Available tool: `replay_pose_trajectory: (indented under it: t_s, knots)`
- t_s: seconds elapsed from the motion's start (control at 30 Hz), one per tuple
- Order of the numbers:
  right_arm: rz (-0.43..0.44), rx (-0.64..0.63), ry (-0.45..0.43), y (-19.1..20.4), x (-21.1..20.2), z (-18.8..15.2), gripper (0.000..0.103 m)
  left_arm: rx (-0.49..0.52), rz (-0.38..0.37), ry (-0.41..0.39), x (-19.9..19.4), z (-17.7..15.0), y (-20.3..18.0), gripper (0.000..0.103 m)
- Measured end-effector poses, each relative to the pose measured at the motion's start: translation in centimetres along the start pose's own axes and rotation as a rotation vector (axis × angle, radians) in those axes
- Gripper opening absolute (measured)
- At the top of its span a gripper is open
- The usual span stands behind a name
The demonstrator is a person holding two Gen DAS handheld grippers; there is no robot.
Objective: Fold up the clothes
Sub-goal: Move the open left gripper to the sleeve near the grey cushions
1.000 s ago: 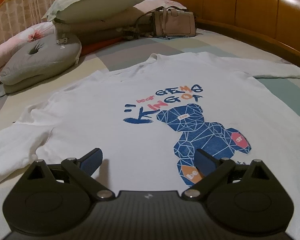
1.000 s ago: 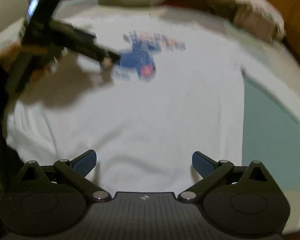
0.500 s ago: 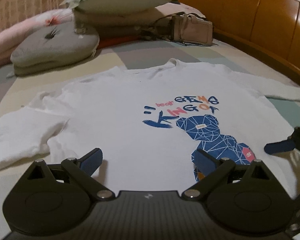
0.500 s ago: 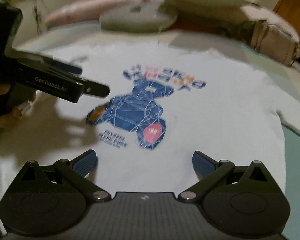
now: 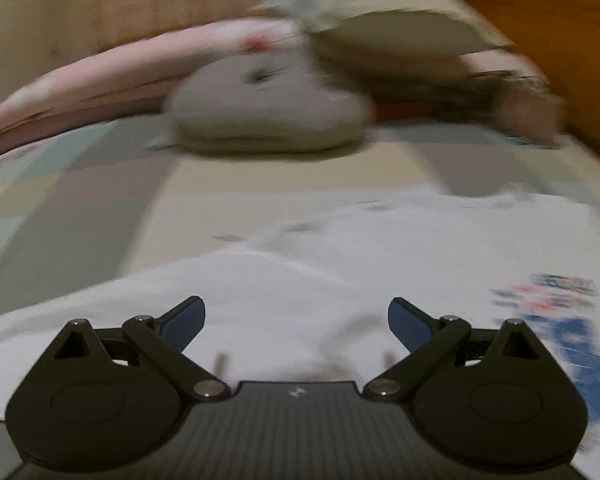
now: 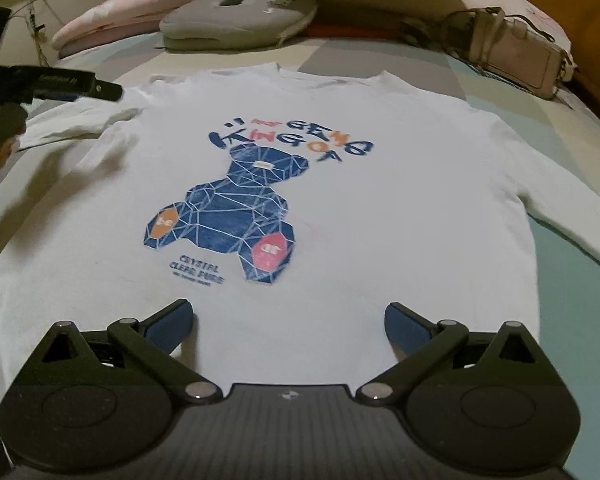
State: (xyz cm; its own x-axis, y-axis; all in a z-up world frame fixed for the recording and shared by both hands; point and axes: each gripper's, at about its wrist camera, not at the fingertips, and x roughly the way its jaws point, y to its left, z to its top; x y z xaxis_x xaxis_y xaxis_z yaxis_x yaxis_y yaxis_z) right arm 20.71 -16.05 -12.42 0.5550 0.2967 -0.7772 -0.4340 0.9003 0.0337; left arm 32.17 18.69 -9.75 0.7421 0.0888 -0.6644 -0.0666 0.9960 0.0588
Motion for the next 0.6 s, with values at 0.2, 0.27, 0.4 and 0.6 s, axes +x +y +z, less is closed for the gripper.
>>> replay_pose_trajectory:
  t_s: [0.2,0.27,0.4,0.6]
  knots:
    - [-0.006,-0.009,-0.022,0.1,-0.7,0.1,0.103,0.007,0.141,0.083,2.7,-2.3,4.1,0.099]
    - [-0.01,-0.011,-0.021,0.1,-0.8,0.1,0.103,-0.086,0.092,0.087,1.7,-3.4,6.2,0.099]
    - [-0.003,-0.002,-0.029,0.0,-1.0,0.1,0.103,-0.128,0.09,0.116,0.1,-4.0,8.3,0.099]
    - [0.002,0.004,-0.026,0.2,-0.9,0.1,0.103,-0.105,0.139,0.06,-0.9,-0.7,9.0,0.099]
